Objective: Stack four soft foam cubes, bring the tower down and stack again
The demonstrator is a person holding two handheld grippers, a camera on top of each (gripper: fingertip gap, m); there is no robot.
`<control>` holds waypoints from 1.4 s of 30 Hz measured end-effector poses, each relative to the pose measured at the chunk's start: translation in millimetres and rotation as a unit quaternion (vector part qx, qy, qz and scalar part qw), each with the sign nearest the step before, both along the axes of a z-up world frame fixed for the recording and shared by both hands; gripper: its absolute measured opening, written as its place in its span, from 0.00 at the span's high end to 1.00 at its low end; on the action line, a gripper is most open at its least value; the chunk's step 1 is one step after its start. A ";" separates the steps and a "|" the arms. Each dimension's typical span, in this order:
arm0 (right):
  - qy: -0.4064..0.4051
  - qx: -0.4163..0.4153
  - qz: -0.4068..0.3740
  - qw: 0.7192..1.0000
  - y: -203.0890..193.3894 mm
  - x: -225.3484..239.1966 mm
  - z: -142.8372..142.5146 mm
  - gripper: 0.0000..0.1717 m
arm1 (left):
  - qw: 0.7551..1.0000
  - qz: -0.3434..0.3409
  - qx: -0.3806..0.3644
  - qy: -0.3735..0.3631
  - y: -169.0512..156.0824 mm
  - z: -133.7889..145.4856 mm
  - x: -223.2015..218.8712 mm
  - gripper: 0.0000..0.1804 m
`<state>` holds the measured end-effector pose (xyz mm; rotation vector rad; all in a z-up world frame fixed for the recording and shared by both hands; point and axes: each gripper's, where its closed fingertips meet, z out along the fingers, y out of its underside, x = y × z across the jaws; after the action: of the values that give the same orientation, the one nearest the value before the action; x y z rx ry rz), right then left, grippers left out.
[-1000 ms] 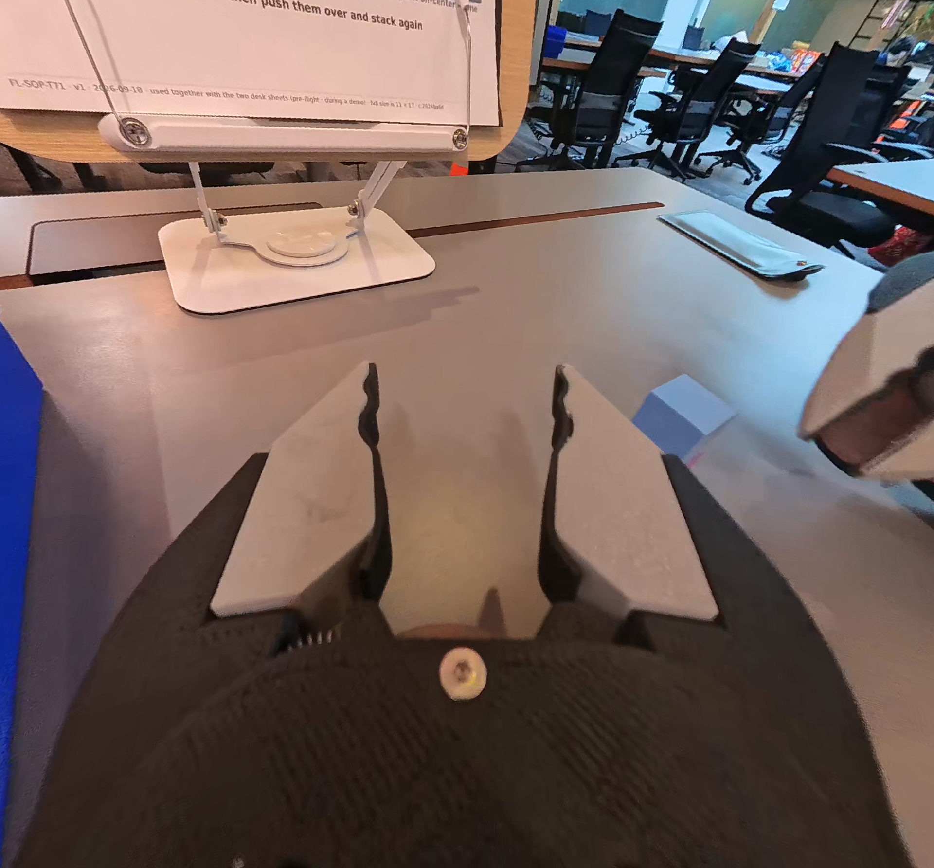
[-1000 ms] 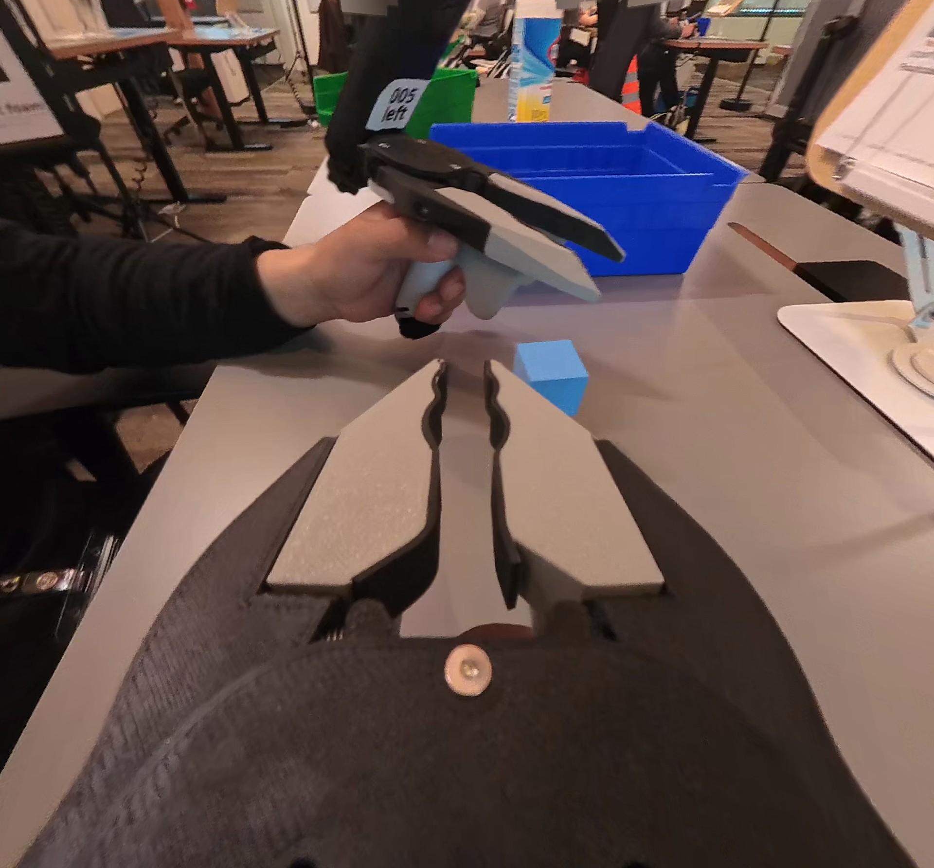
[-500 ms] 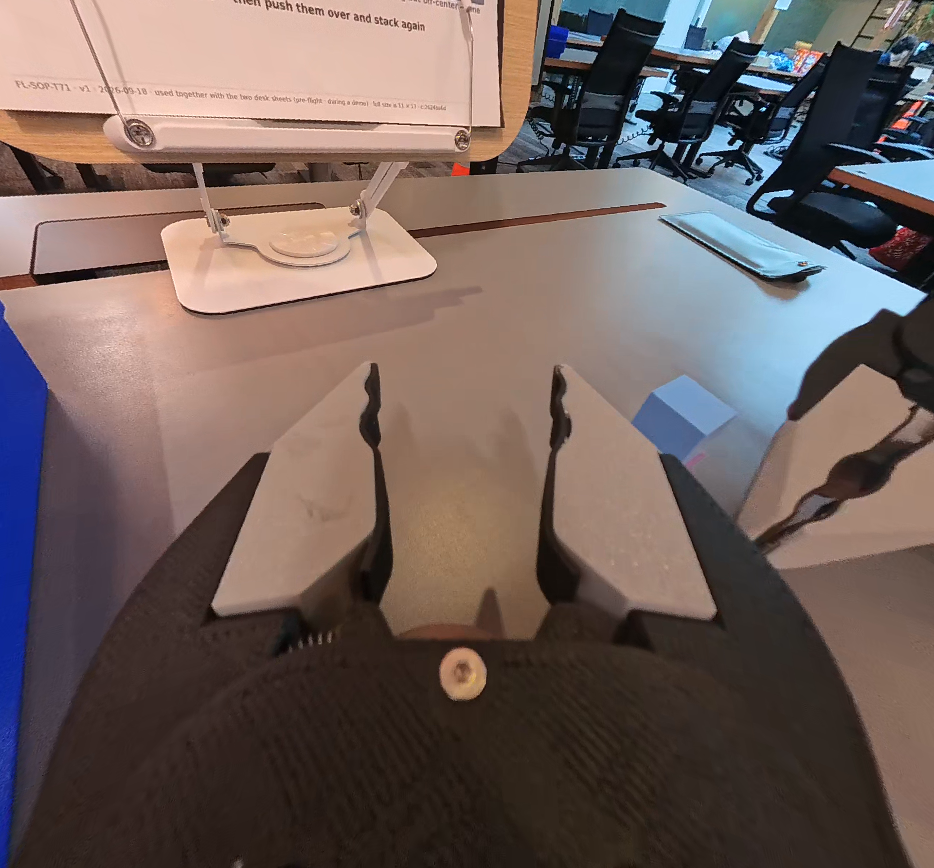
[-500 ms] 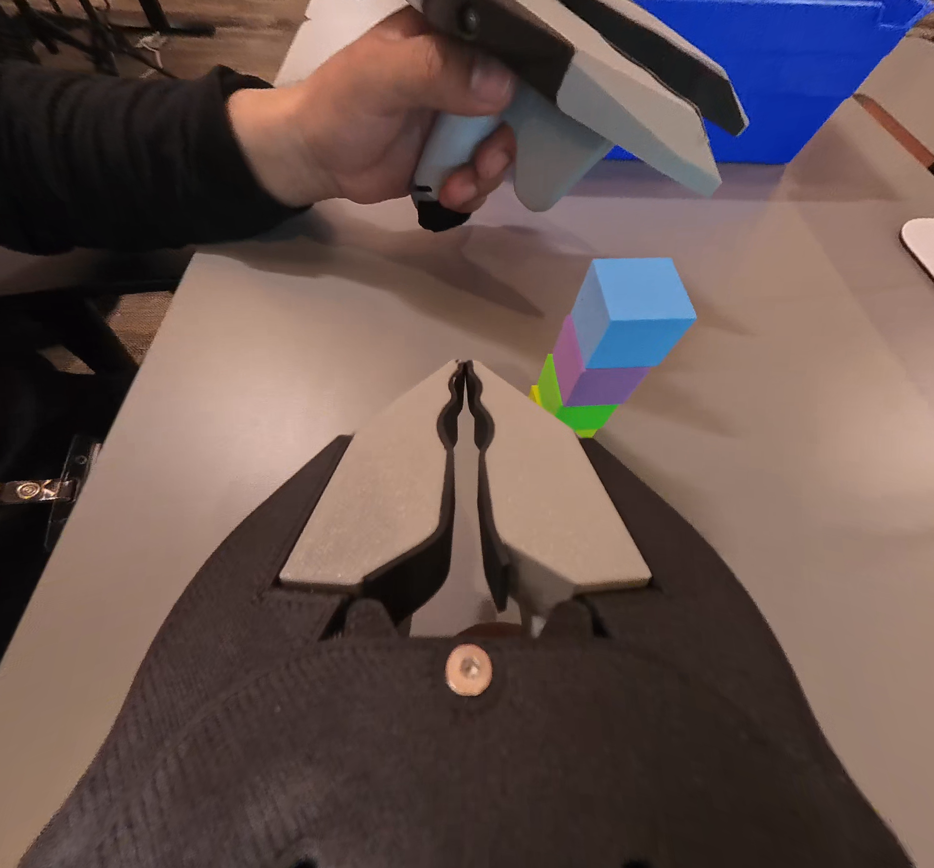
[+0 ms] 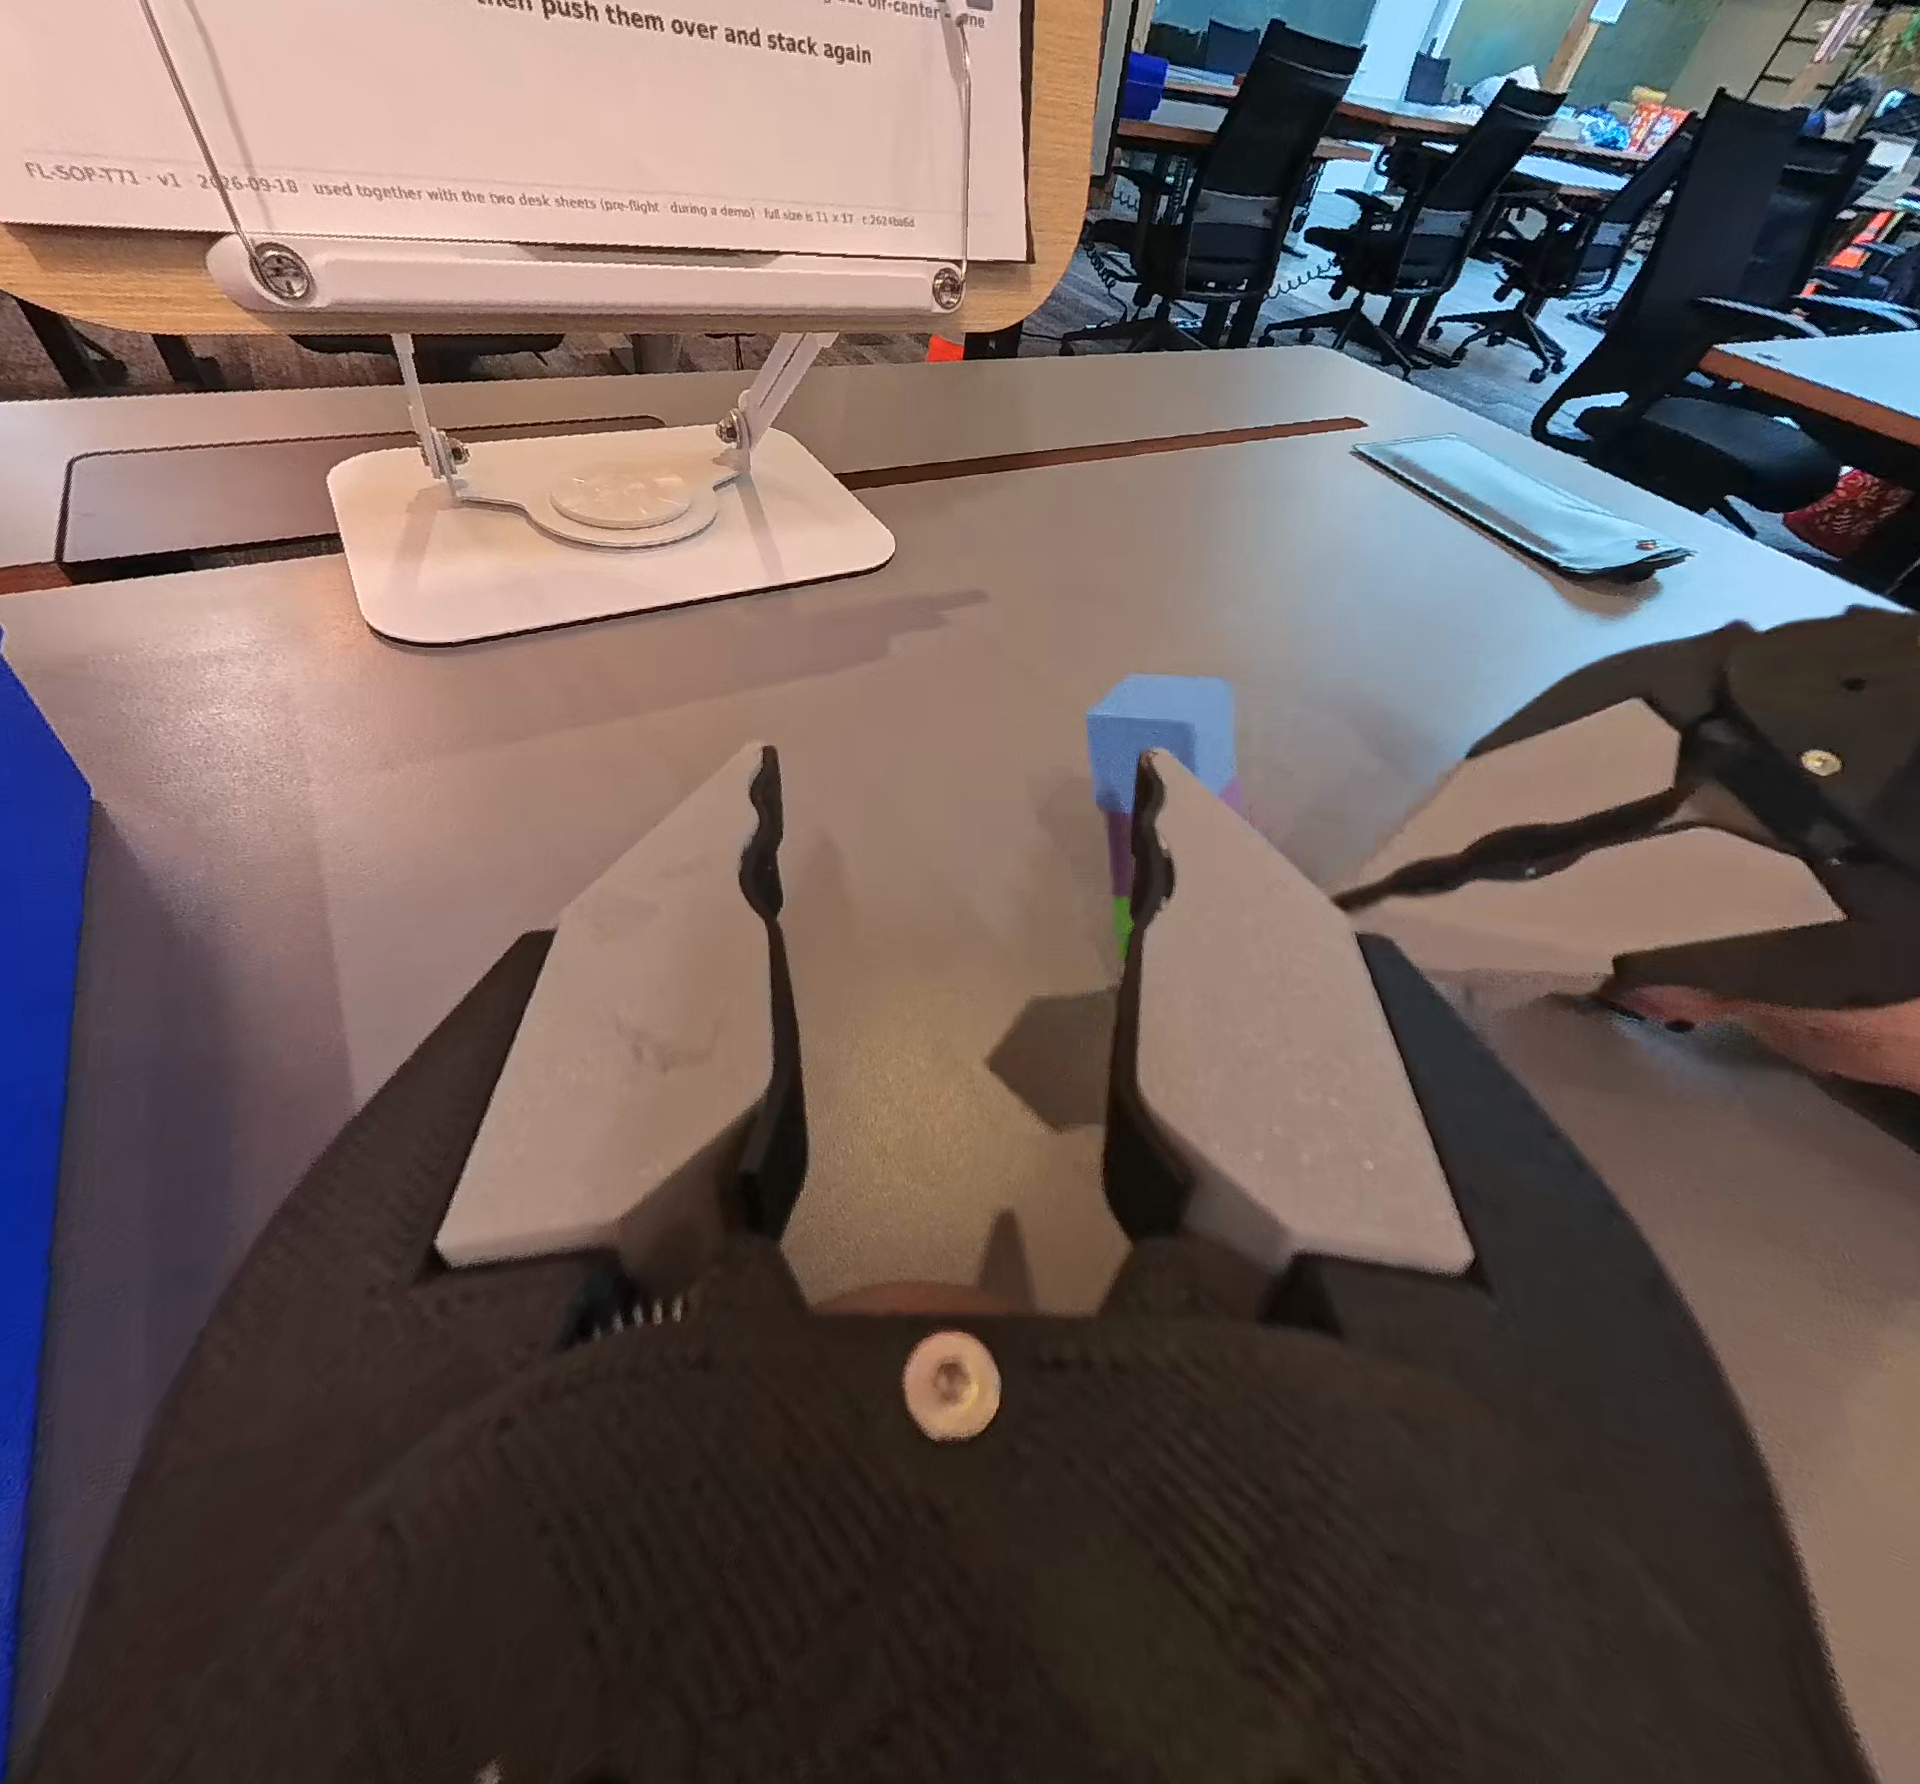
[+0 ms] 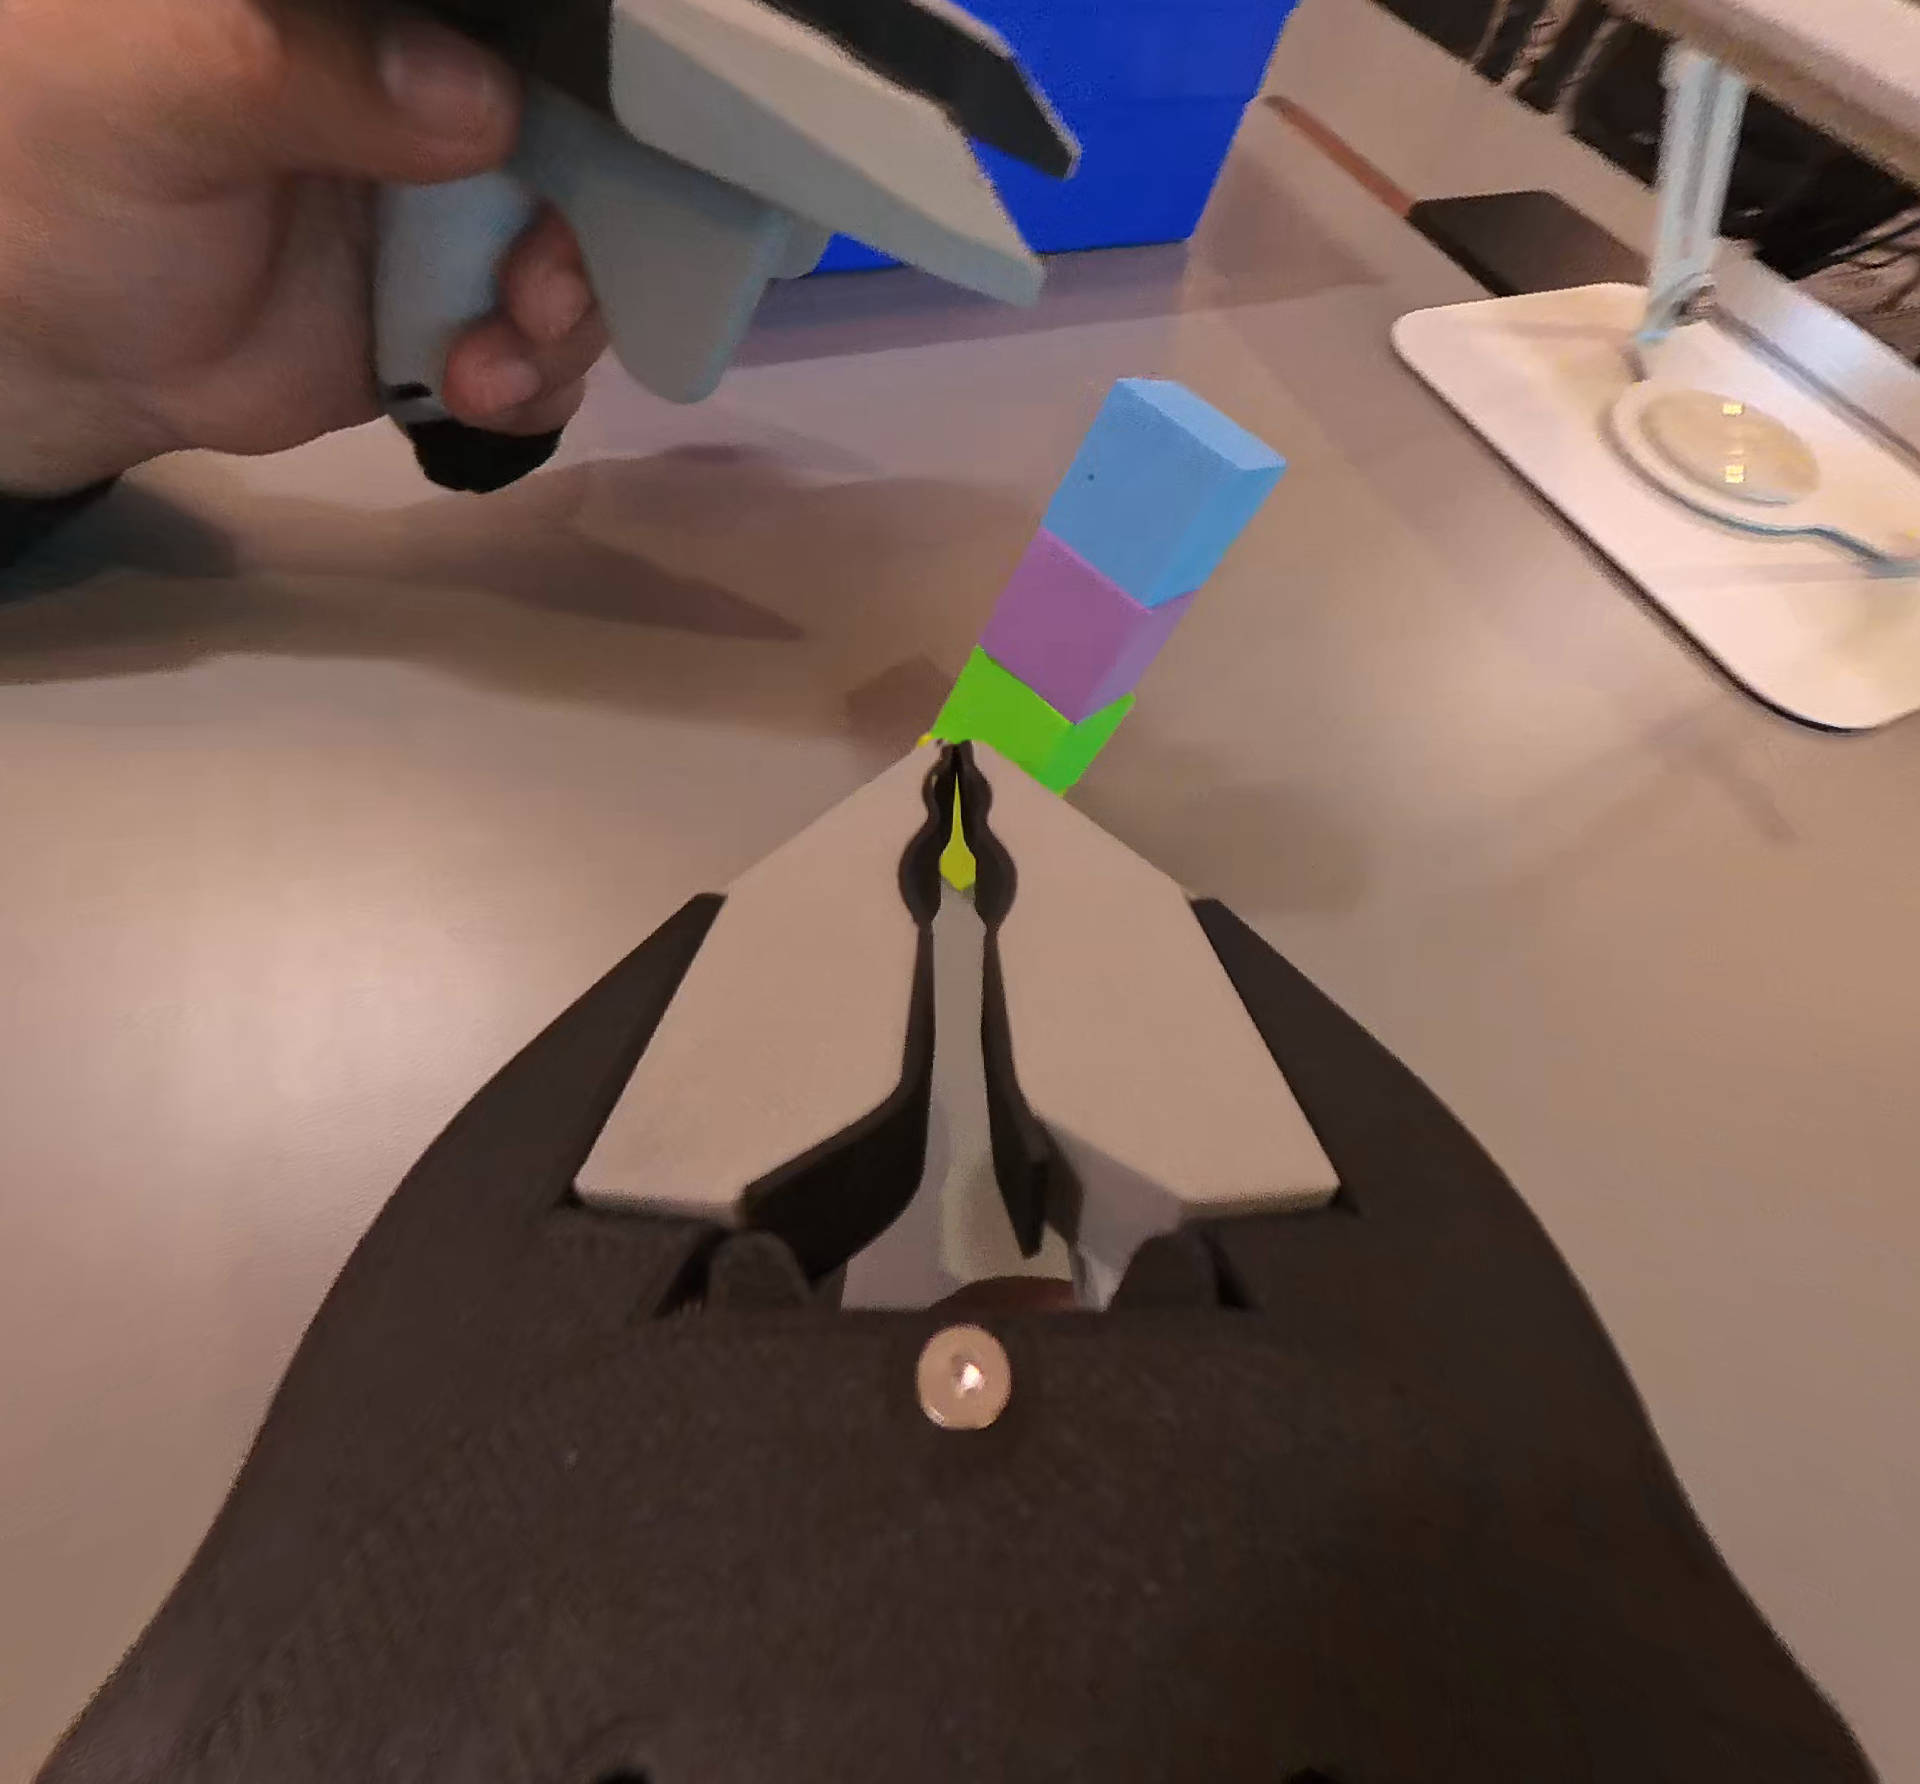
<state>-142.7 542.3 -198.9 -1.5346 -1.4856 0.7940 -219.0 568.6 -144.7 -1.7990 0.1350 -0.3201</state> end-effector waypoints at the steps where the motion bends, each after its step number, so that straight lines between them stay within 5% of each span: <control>1: 0.008 0.000 -0.009 1.000 3.6 1.4 3.2 1.00 | 1.000 0.000 0.000 0.001 0.0 0.0 -0.1 0.63; 21: 0.044 -0.016 -0.017 0.999 10.8 10.3 20.0 1.00 | 0.999 -0.026 -0.023 0.014 0.2 -10.9 11.7 0.64; 29: 0.066 -0.030 -0.031 0.997 19.1 18.6 30.1 1.00 | 0.972 -0.175 -0.134 0.085 -12.1 -60.5 61.4 0.68; 39: 0.083 -0.032 -0.031 0.996 21.1 22.9 40.3 1.00 | 0.948 -0.183 -0.181 0.187 5.8 -88.1 64.2 0.67; 42: 0.085 -0.032 -0.031 0.995 20.8 23.7 42.2 1.00 | 0.940 -0.194 -0.197 0.198 3.1 -95.9 65.1 0.78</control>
<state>-119.1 563.1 -156.7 -1.5120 -1.2946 0.9190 -153.9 571.7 -240.6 -2.2176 0.7640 -0.2690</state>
